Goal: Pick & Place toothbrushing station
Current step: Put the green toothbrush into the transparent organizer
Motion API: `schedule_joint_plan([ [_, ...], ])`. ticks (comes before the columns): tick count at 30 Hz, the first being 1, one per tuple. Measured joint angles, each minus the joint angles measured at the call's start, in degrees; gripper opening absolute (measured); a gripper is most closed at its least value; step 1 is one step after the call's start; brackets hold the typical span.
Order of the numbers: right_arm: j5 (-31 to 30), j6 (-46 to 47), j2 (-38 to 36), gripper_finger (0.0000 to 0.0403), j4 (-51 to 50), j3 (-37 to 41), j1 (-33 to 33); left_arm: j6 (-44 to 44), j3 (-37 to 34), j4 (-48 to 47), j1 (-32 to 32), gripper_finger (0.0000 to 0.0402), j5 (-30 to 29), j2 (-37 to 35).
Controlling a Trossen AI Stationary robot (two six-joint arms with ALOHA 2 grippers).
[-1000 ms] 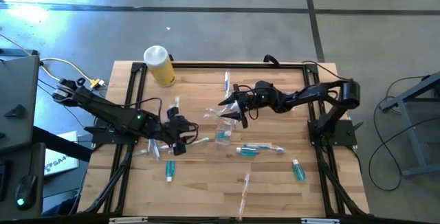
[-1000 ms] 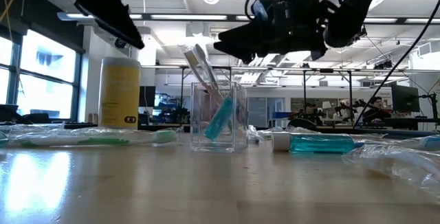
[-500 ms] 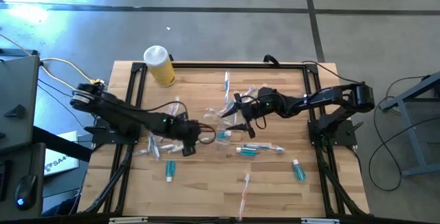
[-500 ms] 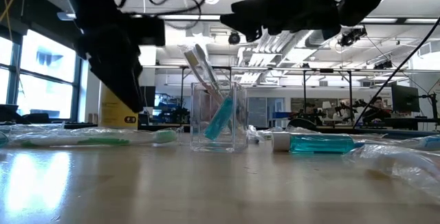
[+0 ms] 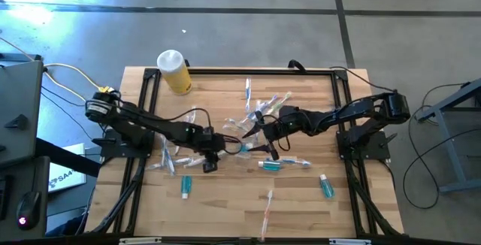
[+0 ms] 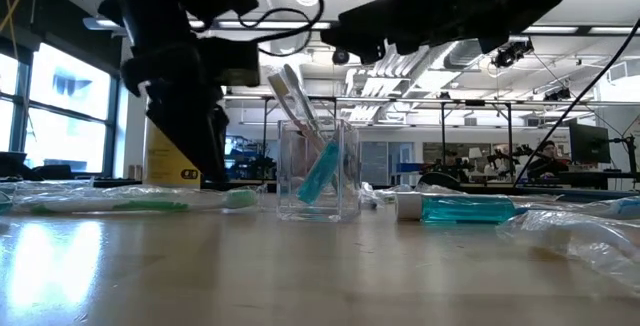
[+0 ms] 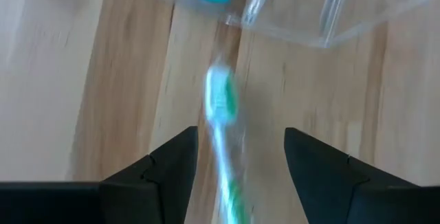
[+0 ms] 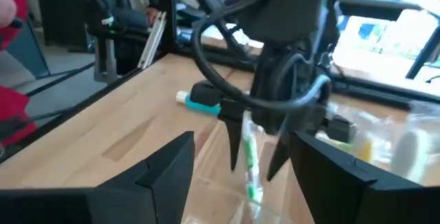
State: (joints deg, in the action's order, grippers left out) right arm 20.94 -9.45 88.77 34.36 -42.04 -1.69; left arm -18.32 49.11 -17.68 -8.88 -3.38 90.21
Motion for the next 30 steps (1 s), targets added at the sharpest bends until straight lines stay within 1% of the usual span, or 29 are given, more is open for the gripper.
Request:
schedule_joint_plan([
  [8,-0.05,0.06,0.00,0.0229,-0.68,0.02,3.50,-0.59,-0.14,1.55,-0.07,0.0210,-0.19,2.01],
  [14,-0.02,0.05,-0.49,0.0229,-1.21,0.02,6.72,-4.39,-0.11,-1.75,-0.11,0.0209,-3.10,2.09],
  [19,-0.09,0.03,-2.74,0.0229,-3.14,0.02,9.42,-7.52,-0.12,-4.38,-0.11,0.0209,-4.85,2.19],
  [23,-3.03,-1.24,-4.92,0.0229,-5.96,0.03,11.75,-9.02,0.07,-5.52,-0.12,0.0209,-5.64,4.16],
  [27,-8.04,-1.64,-6.58,0.0229,-8.83,0.00,13.62,-9.16,0.14,-5.66,-0.17,0.0207,-5.69,7.27],
  [30,-10.75,-1.65,-6.64,0.0229,-9.65,0.00,14.61,-10.03,0.16,-6.43,-0.17,0.0187,-5.46,8.16],
])
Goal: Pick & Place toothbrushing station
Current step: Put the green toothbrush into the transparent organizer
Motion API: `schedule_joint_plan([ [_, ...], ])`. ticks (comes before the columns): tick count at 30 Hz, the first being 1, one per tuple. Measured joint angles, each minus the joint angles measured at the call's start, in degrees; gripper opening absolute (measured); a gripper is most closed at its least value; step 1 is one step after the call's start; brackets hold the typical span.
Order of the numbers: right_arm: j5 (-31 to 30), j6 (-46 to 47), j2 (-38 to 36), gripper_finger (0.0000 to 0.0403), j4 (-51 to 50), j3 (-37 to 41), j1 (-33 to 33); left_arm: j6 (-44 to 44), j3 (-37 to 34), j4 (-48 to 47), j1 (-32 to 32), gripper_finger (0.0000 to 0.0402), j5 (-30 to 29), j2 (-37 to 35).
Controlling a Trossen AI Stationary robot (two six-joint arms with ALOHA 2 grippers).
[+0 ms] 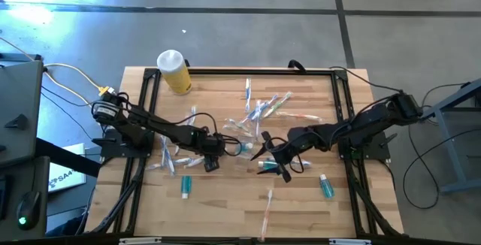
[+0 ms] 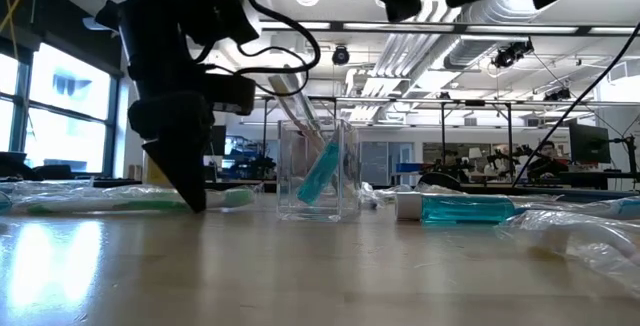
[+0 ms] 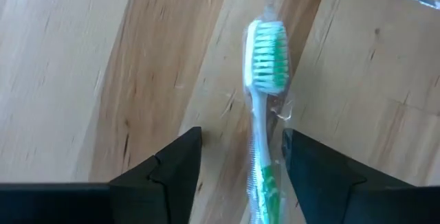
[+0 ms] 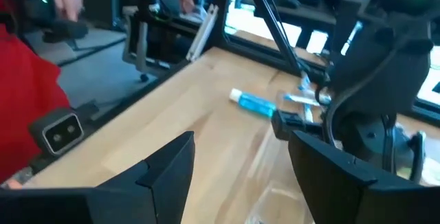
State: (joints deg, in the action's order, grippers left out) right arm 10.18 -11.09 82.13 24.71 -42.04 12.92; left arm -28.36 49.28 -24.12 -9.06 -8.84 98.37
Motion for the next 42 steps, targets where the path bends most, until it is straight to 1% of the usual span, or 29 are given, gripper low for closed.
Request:
schedule_joint_plan([
  [3,-1.88,-0.54,0.00,0.0229,-0.70,0.00,0.85,-0.78,-0.04,0.14,-0.03,0.0141,0.00,0.05],
  [8,-6.21,-1.11,0.00,0.0229,-1.98,0.00,1.73,-0.61,0.01,-0.33,-0.60,0.0025,0.08,-1.03],
  [9,-7.41,-1.12,0.00,0.0229,-2.11,0.00,1.87,-0.59,0.09,-0.71,-0.84,0.0014,0.04,-1.69],
  [12,-10.43,-1.18,0.00,0.0229,-2.67,0.00,2.39,-0.55,0.67,-1.65,-1.57,0.0011,-1.51,-2.34],
  [17,-14.37,-1.20,0.00,0.0229,-3.71,0.00,2.52,-0.70,4.34,-13.15,-3.89,0.0004,-4.36,-5.07],
  [23,-21.05,-1.22,0.00,0.0229,-3.31,0.02,2.50,-1.82,13.14,-25.66,-8.34,0.0002,-12.69,-9.09],
  [26,-23.30,-1.29,0.02,0.0229,-2.34,0.04,2.48,1.45,17.28,-24.86,-11.33,0.0001,-18.53,-12.11],
  [27,-23.57,-1.42,0.02,0.0229,-1.78,0.03,2.48,3.97,18.10,-23.78,-12.45,0.0001,-20.67,-13.33],
  [28,-23.72,-1.78,0.02,0.0229,-1.38,0.02,2.48,7.09,18.55,-20.76,-13.36,0.0001,-22.07,-14.68],
  [29,-23.74,-2.43,0.02,0.0229,-0.72,0.03,2.48,10.36,18.67,-16.50,-13.97,0.0001,-22.82,-16.11],
  [31,-23.67,-2.73,0.02,0.0229,1.24,0.04,2.48,16.44,18.23,-9.63,-14.47,0.0000,-22.54,-19.19],
  [34,-23.21,-2.75,0.02,0.0229,5.00,0.04,2.71,23.30,16.44,1.33,-14.19,0.0000,-20.24,-23.14],
  [37,-23.24,-5.12,0.02,0.0229,9.08,0.03,3.46,28.64,13.48,12.06,-13.38,0.0002,-18.08,-24.41],
  [42,-23.22,-11.89,0.02,0.0229,16.13,0.02,5.24,32.47,8.27,27.23,-10.91,0.0002,-9.02,-24.52],
])
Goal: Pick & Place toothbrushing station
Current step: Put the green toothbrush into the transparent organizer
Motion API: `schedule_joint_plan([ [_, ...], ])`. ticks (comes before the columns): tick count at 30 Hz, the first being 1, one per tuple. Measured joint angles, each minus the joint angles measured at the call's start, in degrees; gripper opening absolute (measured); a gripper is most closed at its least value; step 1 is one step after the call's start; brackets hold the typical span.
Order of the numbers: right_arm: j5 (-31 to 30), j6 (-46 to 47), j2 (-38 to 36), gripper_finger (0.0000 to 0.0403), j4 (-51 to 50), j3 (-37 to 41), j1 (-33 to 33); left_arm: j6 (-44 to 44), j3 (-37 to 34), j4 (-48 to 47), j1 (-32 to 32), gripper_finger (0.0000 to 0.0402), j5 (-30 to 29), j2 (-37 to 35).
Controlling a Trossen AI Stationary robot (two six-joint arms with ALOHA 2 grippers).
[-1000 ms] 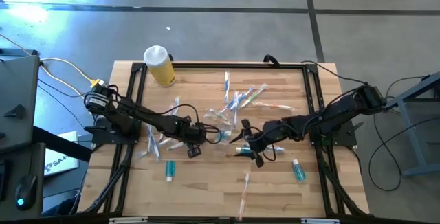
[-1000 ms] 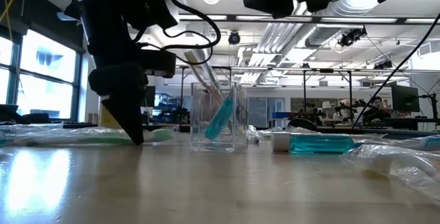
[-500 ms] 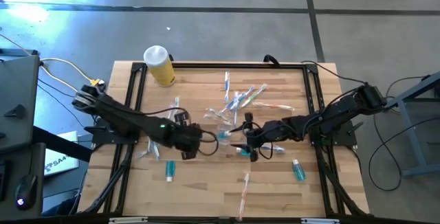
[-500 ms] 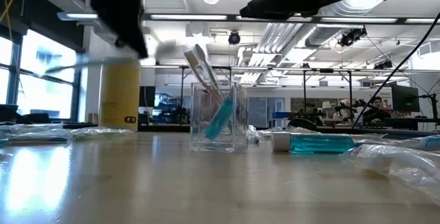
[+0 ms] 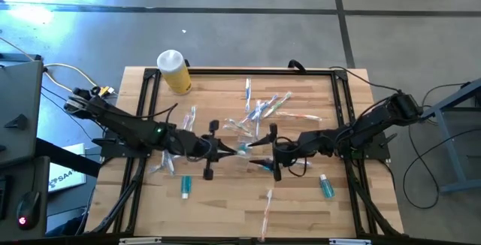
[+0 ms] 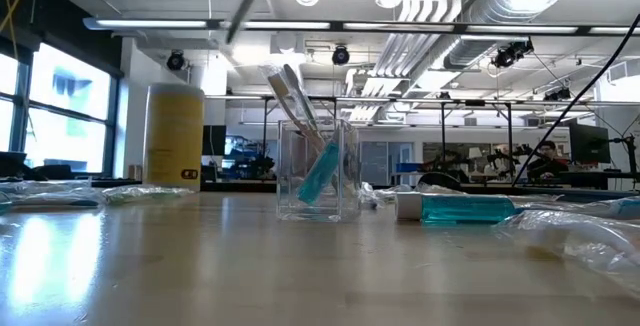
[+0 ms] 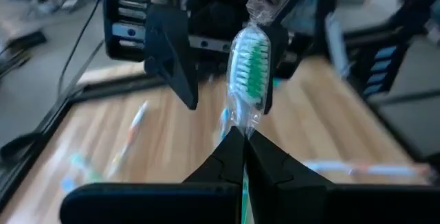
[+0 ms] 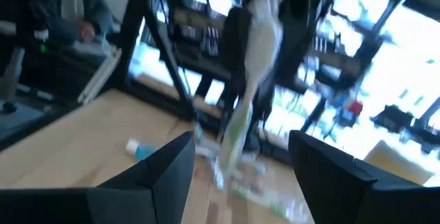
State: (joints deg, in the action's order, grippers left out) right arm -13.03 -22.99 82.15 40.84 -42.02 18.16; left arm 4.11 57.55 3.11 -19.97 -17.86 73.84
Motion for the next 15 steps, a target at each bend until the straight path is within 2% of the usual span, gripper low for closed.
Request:
schedule_joint_plan([
  [4,0.01,-1.52,0.00,0.0229,4.69,0.00,1.00,0.16,-3.12,5.57,2.18,0.0002,3.88,0.79],
  [7,2.50,-2.60,0.00,0.0229,6.99,-0.02,1.06,0.15,-3.62,7.90,3.51,0.0002,5.92,0.73],
  [11,5.50,-1.73,0.00,0.0229,8.68,-0.02,-0.08,0.14,-3.86,8.32,4.54,0.0001,7.05,0.76],
  [15,5.68,0.51,0.02,0.0229,10.13,-0.02,-1.74,0.44,-3.88,9.95,4.62,0.0001,7.11,0.72],
])
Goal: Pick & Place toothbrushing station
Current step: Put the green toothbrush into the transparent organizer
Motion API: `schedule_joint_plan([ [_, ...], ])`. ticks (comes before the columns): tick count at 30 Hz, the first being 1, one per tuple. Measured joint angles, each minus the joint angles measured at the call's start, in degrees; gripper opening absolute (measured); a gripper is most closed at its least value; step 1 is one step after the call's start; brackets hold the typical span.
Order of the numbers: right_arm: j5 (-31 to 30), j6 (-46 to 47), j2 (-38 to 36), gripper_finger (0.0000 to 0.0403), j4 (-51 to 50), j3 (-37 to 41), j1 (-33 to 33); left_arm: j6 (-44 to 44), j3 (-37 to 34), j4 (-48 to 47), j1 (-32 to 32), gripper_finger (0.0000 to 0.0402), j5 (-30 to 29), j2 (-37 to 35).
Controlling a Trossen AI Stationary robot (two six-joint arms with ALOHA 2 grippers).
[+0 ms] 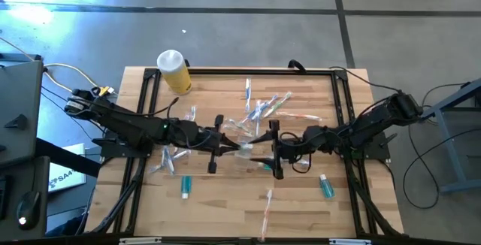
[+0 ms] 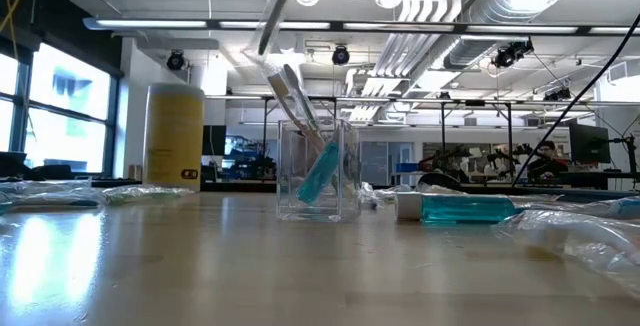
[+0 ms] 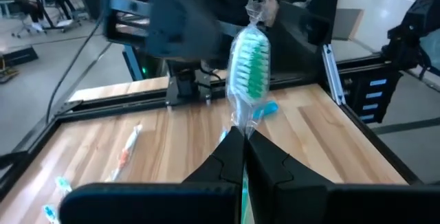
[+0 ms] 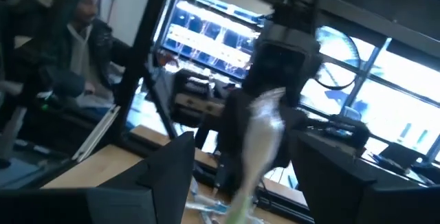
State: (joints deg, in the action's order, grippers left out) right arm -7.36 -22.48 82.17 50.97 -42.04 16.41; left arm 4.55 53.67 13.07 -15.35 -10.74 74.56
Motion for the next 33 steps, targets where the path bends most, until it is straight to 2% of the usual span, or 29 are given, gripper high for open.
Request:
schedule_joint_plan([
  [4,0.92,0.68,0.00,0.0229,0.78,0.00,-1.19,0.83,0.00,0.41,0.00,0.0001,-0.08,0.02],
  [9,4.87,3.08,0.00,0.0229,0.76,0.00,-2.45,1.43,-0.01,1.73,0.02,0.0000,-0.40,0.94],
  [22,5.83,4.63,0.00,0.0225,-0.48,-0.02,-3.73,1.67,0.42,5.81,3.79,0.0000,-0.02,5.01],
  [27,5.28,4.39,0.00,0.0192,-1.13,-0.02,-3.83,2.76,0.42,6.95,3.73,0.0000,0.00,4.98],
  [33,3.14,4.26,0.00,0.0122,-2.37,-0.02,-4.91,3.29,0.42,7.36,3.74,0.0000,0.00,4.98],
])
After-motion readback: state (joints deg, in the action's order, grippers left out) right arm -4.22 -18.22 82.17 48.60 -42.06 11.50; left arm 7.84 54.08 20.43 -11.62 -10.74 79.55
